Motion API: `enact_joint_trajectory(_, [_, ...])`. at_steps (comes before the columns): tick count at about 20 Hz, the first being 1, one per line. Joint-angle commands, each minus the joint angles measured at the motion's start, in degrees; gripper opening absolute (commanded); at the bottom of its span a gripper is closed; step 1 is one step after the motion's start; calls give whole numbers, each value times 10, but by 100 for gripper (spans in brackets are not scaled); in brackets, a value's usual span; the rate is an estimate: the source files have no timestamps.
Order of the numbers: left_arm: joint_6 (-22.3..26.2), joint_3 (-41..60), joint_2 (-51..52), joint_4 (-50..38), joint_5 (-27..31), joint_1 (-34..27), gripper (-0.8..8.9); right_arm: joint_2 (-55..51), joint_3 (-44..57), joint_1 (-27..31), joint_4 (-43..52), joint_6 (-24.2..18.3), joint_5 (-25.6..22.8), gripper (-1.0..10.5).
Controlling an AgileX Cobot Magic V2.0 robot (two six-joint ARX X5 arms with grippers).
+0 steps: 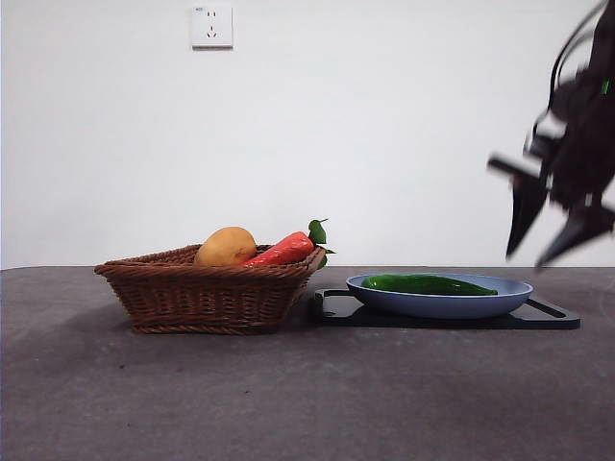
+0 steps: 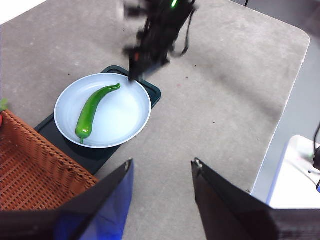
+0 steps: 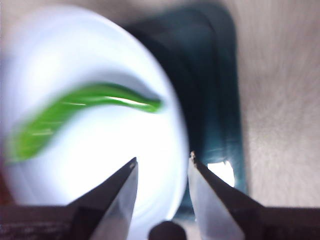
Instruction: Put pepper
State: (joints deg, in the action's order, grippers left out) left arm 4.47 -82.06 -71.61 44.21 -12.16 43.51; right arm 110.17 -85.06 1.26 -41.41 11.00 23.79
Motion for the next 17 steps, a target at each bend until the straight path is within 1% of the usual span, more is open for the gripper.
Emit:
enact_joint_trajectory(1, [-2,-9,-5,-2,2,3,210,-67,-14,2,-21,-21,0,185])
enact_joint_trajectory(4, [-1,-9,-6,-3,2,3,210,-172,-14,-3,-79,-46,2,184])
enact_joint_trajectory(9, [0,-9,-6,-1,1,3,206,-341,-14,-43,-206,-86,1,181])
enact_joint_trajectory(14, [0,-9,-6,9,1,3,206,-447,-14,-106,-336,-114,-1,180])
enact_joint_trajectory(17, [0,-9,-6,9,1,3,206,-488,-14,-146,-369,-115,-2,177])
